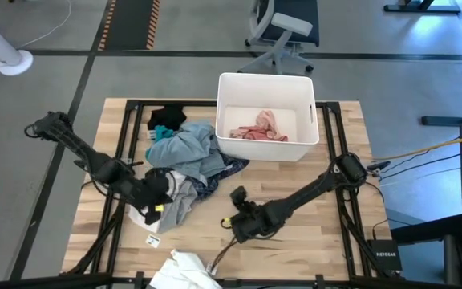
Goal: Sort clothes
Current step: Put the white underwear into the white laundry bin
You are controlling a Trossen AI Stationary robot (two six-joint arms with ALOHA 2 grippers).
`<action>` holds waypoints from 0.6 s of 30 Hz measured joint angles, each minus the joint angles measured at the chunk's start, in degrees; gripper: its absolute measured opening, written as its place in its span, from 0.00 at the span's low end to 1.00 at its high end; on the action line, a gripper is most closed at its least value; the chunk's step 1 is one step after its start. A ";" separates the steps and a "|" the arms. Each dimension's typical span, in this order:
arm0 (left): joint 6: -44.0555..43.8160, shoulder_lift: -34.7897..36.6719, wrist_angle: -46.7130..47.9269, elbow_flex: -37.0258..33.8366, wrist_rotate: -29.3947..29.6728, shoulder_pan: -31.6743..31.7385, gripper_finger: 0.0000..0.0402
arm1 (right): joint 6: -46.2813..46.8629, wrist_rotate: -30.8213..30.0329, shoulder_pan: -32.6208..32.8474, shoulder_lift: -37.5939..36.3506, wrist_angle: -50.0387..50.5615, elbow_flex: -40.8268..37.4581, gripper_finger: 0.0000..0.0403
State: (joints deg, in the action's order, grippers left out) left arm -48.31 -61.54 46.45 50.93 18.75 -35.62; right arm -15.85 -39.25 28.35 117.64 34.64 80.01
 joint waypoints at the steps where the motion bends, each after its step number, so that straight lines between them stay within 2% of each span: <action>1: -1.97 -1.84 1.98 0.63 0.09 -0.63 0.00 | 2.47 -1.05 0.62 0.00 0.62 -1.13 0.61; 9: -15.13 -13.48 11.74 1.58 -1.64 -3.93 0.00 | 15.13 -6.62 4.20 0.04 -0.59 -7.59 0.61; 18: -29.60 -18.08 12.75 0.86 -6.17 -4.24 0.03 | 15.42 -7.15 4.40 0.04 -1.73 -7.96 0.61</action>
State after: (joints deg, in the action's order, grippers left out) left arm -77.90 -79.61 59.20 51.79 12.59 -39.86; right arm -0.43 -46.40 32.75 117.69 32.91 72.05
